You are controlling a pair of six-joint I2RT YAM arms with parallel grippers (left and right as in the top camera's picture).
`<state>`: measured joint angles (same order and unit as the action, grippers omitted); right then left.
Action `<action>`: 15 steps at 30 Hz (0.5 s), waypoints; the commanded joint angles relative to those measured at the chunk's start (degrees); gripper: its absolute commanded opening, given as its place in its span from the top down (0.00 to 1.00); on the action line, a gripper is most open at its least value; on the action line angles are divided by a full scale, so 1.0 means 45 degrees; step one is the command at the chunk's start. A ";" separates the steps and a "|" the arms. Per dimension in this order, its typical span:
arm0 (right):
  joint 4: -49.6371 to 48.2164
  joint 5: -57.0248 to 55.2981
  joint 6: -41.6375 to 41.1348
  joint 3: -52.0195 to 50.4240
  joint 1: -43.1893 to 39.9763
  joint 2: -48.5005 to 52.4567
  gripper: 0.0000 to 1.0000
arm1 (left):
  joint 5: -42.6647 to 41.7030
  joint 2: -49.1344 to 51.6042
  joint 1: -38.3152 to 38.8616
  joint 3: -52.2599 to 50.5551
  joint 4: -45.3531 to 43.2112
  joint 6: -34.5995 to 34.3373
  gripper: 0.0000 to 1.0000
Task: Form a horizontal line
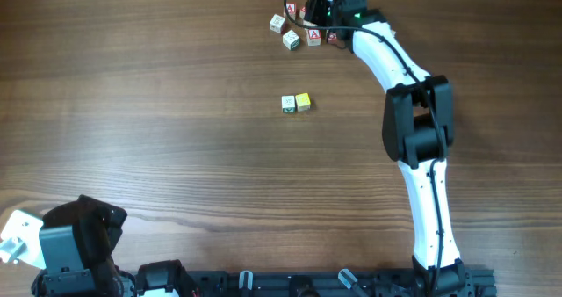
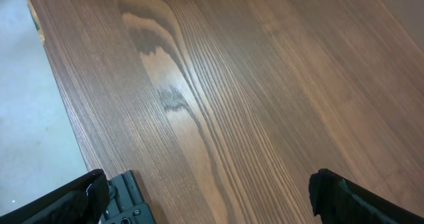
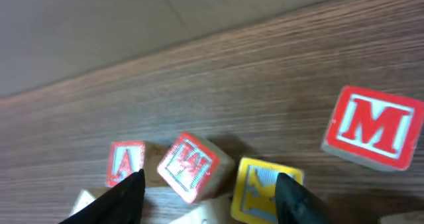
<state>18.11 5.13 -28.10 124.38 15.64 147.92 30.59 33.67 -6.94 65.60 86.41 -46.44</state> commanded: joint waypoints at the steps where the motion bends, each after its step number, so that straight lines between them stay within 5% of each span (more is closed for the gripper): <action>1: 0.0194 0.0155 -0.1049 0.0146 -0.0175 0.0568 0.40 | 0.0068 -0.0092 -0.0107 -0.0044 -0.0015 -0.0170 0.00; 15: 0.0495 -0.0457 -0.0588 0.0151 -0.0364 0.0000 0.41 | 0.0068 -0.0092 -0.0107 -0.0044 -0.0015 -0.0170 0.00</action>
<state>19.86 4.47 -31.66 125.10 14.79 147.96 30.59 33.67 -6.94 65.60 86.41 -46.44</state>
